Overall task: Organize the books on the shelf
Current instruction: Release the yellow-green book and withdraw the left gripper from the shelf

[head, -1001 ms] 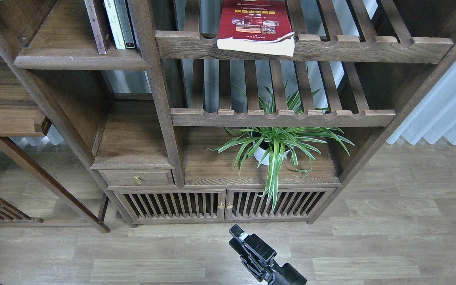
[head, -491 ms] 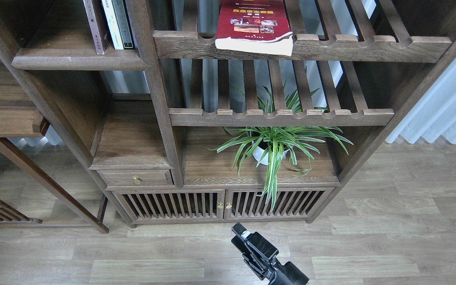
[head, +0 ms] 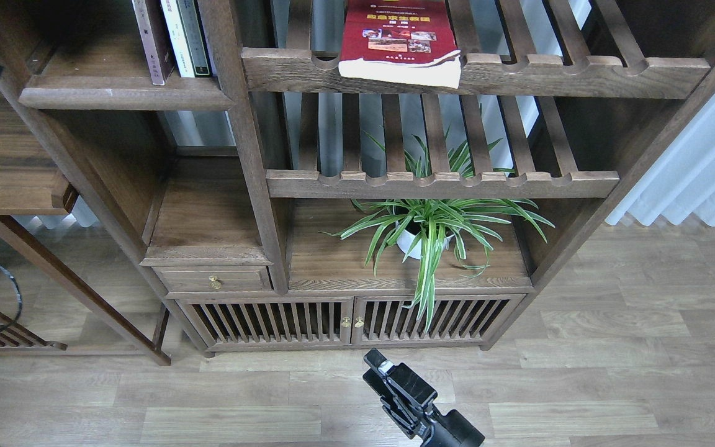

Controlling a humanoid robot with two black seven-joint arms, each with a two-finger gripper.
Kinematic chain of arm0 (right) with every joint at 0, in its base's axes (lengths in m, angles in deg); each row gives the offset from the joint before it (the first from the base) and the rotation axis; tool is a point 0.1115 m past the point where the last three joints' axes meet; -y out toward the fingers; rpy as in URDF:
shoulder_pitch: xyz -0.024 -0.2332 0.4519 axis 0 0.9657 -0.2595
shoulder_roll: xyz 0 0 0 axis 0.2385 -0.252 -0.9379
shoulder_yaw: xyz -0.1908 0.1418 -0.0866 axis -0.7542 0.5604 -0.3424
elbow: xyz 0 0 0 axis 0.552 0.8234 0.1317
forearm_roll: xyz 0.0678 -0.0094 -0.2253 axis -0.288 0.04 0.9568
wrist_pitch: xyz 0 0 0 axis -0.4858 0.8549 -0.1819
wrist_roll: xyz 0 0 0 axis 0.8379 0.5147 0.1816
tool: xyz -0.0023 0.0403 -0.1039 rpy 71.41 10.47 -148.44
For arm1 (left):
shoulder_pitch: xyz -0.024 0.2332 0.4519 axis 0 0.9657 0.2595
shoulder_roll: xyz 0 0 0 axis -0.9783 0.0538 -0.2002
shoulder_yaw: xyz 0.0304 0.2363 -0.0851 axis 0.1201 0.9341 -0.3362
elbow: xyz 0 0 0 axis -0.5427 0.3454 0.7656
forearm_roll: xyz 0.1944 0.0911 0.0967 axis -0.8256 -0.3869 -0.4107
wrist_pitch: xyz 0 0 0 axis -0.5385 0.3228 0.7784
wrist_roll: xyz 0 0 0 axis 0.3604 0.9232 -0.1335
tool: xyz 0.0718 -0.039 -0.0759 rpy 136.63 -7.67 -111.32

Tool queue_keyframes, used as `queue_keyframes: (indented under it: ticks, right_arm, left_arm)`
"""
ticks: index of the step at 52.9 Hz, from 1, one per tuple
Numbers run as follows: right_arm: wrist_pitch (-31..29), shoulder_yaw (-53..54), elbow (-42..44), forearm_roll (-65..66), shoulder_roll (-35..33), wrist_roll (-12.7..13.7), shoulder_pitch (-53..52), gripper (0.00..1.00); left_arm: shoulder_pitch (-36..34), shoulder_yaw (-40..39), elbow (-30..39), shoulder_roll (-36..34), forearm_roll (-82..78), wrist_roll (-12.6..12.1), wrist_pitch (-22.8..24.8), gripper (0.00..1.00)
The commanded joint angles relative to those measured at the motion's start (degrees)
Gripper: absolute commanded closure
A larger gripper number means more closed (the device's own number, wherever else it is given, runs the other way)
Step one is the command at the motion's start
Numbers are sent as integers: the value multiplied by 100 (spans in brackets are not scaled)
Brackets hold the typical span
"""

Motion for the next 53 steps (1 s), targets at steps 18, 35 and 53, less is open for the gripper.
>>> queue_keyframes:
  ticks: [18,35,53]
  right_arm:
    - [1,0,-8,0,0,0,0,31]
    - [1,0,-26,0,0,0,8,31]
    - [1,0,-26,0,0,0,0,31]
  left_arm:
    - [-704,501,-868,374,30,662,0,98]
    - [-713,712,-1246,497,161,1418,0,98]
    - [-959,1125,-1983,673,425,1418,0,98]
